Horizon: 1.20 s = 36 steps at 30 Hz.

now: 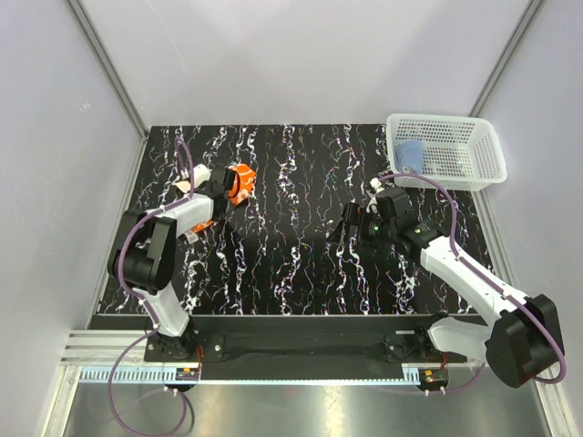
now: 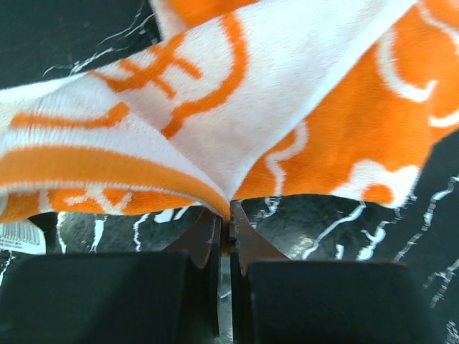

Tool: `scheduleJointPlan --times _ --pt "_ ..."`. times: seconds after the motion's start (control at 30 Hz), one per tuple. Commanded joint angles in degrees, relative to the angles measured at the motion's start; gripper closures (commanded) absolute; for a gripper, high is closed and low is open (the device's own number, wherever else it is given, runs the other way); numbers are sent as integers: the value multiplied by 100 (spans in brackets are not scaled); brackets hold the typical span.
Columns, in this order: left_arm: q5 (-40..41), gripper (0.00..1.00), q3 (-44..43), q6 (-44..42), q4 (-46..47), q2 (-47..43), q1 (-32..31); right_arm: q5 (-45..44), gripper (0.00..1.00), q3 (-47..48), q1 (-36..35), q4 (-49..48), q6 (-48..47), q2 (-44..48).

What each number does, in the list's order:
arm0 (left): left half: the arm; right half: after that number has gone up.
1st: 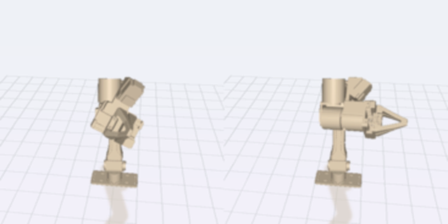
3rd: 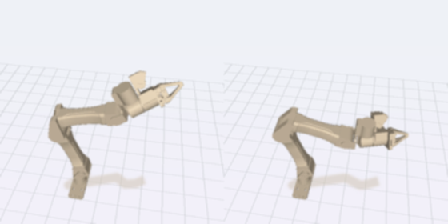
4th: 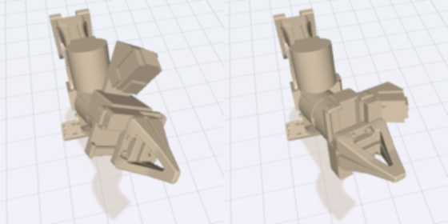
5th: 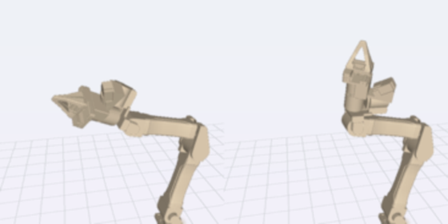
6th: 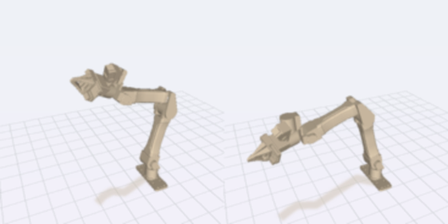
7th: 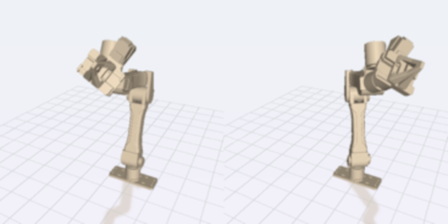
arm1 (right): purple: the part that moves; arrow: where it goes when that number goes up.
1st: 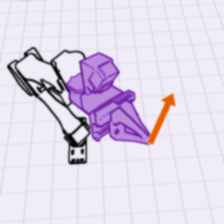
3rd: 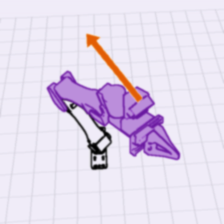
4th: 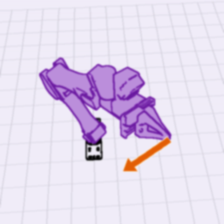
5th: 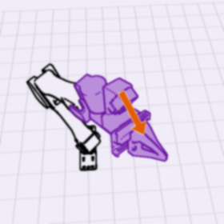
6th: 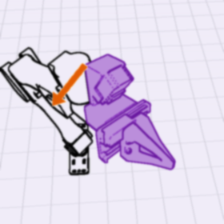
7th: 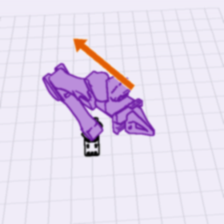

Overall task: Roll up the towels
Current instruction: Move the towel to the center of the board

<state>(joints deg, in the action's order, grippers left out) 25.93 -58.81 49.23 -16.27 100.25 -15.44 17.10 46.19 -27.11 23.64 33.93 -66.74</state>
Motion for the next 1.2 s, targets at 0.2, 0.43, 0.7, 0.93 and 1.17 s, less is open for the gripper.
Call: scheduleJointPlan --times 0.2,0.43,0.7,0.93,1.17 --pt "-1881 100 -2378 -1669 -856 -444 -449 -794 0 223 -31 351 122 310" --pt "-2267 100 -2789 -3305 -1194 -2551 -2067 -1499 0 390 -22 1055 420 1180" --pt "-1514 100 78 -2631 -2087 -5732 -2191 -2255 0 364 -22 1548 597 1901" --pt "-529 100 686 -1831 -3382 -6395 -2191 -1080 2 110 -31 751 851 1287" --pt "245 100 502 -1407 -3972 -5711 -2191 -49 14 -532 -407 -219 1160 461"
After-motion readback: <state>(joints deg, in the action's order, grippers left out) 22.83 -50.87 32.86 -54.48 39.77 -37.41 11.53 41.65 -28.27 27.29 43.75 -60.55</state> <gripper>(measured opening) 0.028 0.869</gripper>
